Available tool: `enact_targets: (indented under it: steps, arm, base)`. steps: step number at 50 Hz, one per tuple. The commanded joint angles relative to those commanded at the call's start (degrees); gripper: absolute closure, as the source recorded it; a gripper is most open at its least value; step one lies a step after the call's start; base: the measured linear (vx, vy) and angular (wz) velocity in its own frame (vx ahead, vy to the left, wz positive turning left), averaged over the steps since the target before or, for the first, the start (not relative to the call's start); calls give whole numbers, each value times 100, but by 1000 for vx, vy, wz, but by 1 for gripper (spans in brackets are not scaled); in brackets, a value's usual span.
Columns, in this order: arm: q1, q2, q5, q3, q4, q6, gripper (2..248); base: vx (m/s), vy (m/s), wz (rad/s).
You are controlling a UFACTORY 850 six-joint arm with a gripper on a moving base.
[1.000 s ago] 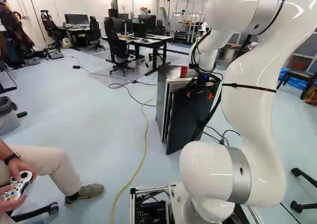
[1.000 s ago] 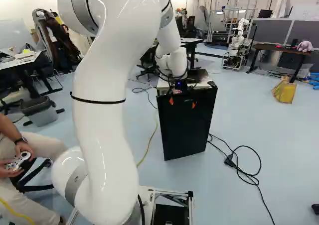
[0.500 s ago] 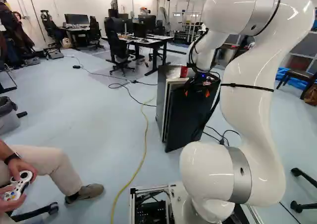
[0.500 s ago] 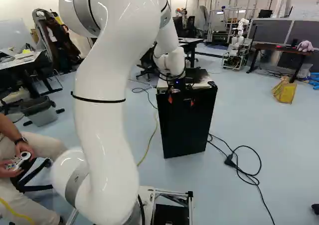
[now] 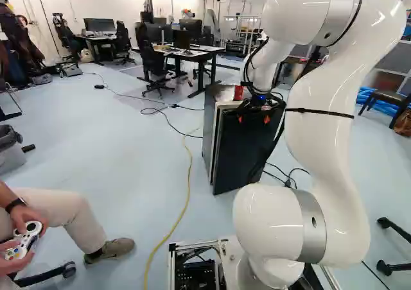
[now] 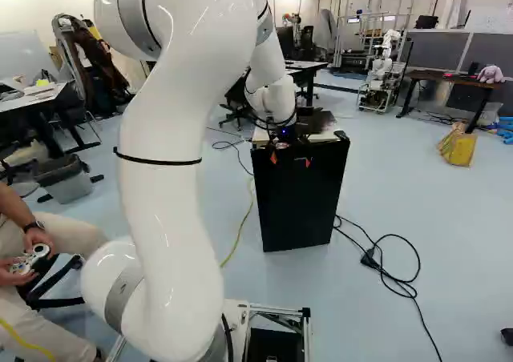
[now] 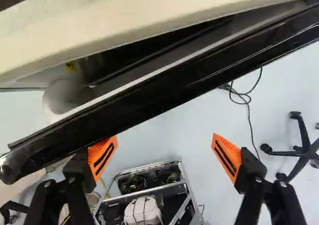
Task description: Grab a drink from the fridge
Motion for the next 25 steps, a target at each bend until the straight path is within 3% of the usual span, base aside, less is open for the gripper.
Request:
enact_targets:
  steps: [25]
  arm:
    - [68, -12, 325, -17, 0, 0, 3]
  base:
    - [0, 0, 0]
